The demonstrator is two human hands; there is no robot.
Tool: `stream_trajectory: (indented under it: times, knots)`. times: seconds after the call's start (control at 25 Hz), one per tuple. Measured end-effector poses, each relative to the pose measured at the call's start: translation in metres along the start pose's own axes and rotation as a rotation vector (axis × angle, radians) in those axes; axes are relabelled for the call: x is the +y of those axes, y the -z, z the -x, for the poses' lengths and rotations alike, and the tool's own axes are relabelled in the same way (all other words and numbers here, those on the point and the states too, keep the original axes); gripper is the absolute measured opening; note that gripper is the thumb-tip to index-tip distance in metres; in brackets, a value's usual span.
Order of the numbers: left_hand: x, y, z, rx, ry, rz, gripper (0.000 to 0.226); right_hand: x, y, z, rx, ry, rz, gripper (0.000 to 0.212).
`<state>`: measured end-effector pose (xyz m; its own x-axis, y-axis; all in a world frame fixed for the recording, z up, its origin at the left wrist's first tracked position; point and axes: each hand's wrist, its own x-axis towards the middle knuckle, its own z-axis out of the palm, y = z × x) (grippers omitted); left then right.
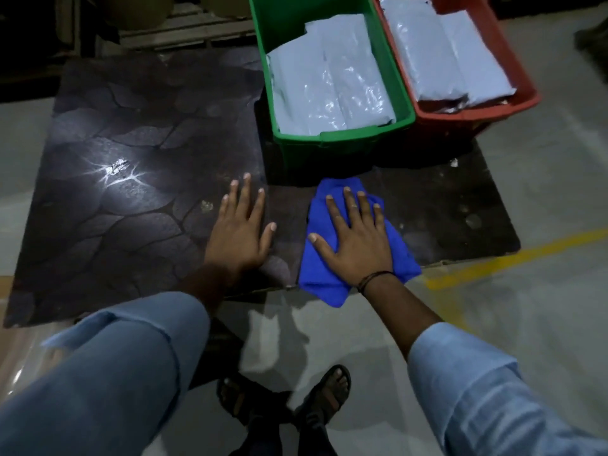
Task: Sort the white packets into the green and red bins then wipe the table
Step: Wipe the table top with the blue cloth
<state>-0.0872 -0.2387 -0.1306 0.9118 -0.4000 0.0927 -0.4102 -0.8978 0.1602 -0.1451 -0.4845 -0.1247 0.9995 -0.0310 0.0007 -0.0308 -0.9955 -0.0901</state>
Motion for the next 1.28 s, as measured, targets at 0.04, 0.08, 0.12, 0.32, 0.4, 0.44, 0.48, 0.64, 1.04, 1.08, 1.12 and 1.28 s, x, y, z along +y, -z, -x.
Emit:
stream_trajectory:
  times: [0.04, 0.08, 0.12, 0.32, 0.4, 0.44, 0.48, 0.64, 1.04, 1.08, 1.12, 1.28]
  knots:
    - [0.009, 0.003, 0.001, -0.012, -0.046, -0.024, 0.071, 0.022, 0.001, 0.0, 0.017, -0.055, 0.011, 0.081]
    - [0.023, 0.005, -0.001, -0.026, -0.102, -0.041, 0.071, 0.046, 0.003, -0.001, 0.027, -0.134, 0.018, 0.082]
    - [0.041, 0.005, -0.003, -0.052, -0.148, -0.04, 0.073, 0.073, 0.004, -0.002, 0.022, -0.216, 0.019, 0.083]
    - [0.149, -0.018, -0.036, -0.183, -0.203, 0.034, 0.082, 0.183, 0.019, -0.027, -0.018, -0.505, -0.018, 0.089]
    - [0.162, -0.025, -0.046, -0.176, -0.194, 0.04, 0.083, 0.2, 0.019, -0.041, 0.001, -0.625, -0.046, 0.088]
    - [0.162, -0.03, -0.049, -0.151, -0.185, 0.05, 0.084, 0.201, 0.016, -0.046, 0.025, -0.643, -0.03, 0.087]
    - [0.161, -0.032, -0.051, -0.127, -0.183, 0.061, 0.084, 0.199, 0.015, -0.05, 0.034, -0.638, -0.013, 0.086]
    - [0.16, -0.032, -0.047, -0.005, -0.234, 0.07, 0.079, 0.146, 0.007, -0.035, 0.072, -0.2, 0.028, 0.08]
    - [0.158, -0.033, -0.052, -0.05, -0.201, 0.073, 0.083, 0.167, 0.011, -0.061, 0.086, -0.38, 0.037, 0.078]
    - [0.157, -0.033, -0.051, -0.048, -0.204, 0.07, 0.083, 0.151, 0.009, -0.049, 0.073, -0.216, 0.039, 0.078]
    - [0.157, -0.032, -0.052, -0.048, -0.204, 0.066, 0.083, 0.143, 0.01, -0.035, 0.047, -0.049, 0.039, 0.079]
    - [0.159, -0.033, -0.052, -0.075, -0.193, 0.081, 0.083, 0.19, 0.016, -0.003, 0.027, -0.098, 0.065, 0.079]
